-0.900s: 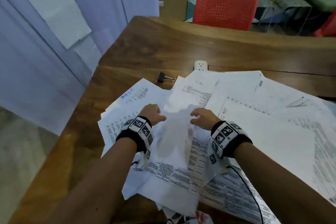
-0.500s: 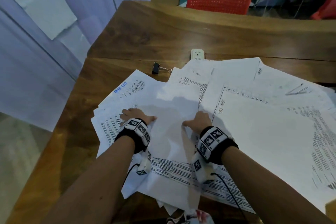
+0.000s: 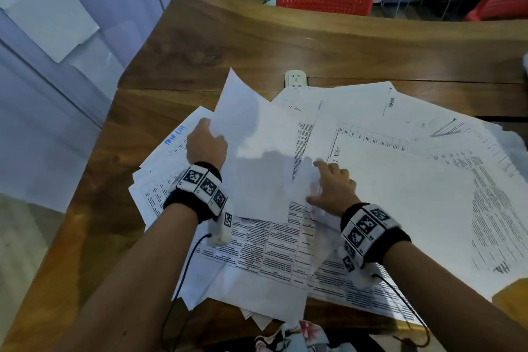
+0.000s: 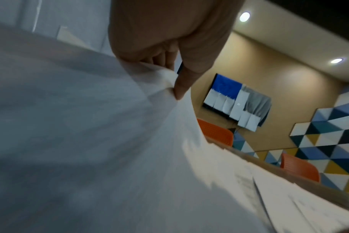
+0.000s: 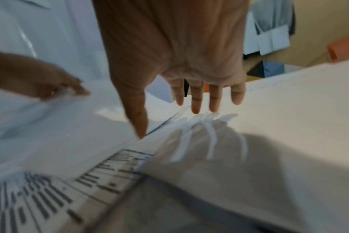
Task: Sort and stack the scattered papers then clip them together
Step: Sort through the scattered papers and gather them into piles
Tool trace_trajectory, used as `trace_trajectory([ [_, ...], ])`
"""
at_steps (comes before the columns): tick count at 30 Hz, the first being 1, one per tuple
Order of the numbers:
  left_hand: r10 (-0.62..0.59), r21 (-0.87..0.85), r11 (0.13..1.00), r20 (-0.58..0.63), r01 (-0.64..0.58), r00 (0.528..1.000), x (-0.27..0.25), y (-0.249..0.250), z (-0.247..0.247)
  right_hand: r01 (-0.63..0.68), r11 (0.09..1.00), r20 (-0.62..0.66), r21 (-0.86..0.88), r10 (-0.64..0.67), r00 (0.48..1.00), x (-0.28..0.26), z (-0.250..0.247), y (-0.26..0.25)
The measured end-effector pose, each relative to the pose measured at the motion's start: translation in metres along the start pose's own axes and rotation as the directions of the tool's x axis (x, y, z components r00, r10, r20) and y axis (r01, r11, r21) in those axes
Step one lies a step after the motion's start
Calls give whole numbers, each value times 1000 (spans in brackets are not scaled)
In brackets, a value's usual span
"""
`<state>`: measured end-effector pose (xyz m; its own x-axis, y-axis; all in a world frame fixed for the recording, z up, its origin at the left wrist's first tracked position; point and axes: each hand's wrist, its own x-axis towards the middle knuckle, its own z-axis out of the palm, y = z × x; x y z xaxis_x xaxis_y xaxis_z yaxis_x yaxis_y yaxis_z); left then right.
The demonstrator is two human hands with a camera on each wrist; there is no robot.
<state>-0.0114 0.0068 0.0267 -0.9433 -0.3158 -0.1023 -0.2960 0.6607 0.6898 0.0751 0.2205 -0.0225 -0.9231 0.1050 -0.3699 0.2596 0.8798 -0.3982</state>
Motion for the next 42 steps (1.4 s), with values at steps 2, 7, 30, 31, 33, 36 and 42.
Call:
trace_trajectory([
  [2, 114, 7, 993, -72, -114, 991, 2, 19, -6, -10, 992, 99, -123, 22, 995, -9, 0, 15],
  [7, 453, 164, 890, -205, -426, 868, -15, 78, -17, 67, 967, 114, -246, -40, 993, -32, 13, 26],
  [30, 72, -4, 992, 845, -127, 530, -72, 42, 121, 395, 862, -417, 318, -247, 875, -39, -139, 25],
  [31, 59, -30, 998, 851, -63, 522, -68, 43, 117, 460, 795, -440, 395, -276, 855, -40, -148, 17],
  [33, 35, -82, 995, 843, 64, 537, -58, 47, 107, 586, 582, -538, 564, -280, 795, -41, -165, 2],
  [36, 26, -168, 967, 816, 194, 578, -41, 56, 80, 673, 140, -666, 726, -99, 739, -34, -180, -7],
  [42, 121, -479, 807, 708, 347, 696, 5, 68, 46, 402, 372, -533, 837, 384, 754, 28, -138, 27],
])
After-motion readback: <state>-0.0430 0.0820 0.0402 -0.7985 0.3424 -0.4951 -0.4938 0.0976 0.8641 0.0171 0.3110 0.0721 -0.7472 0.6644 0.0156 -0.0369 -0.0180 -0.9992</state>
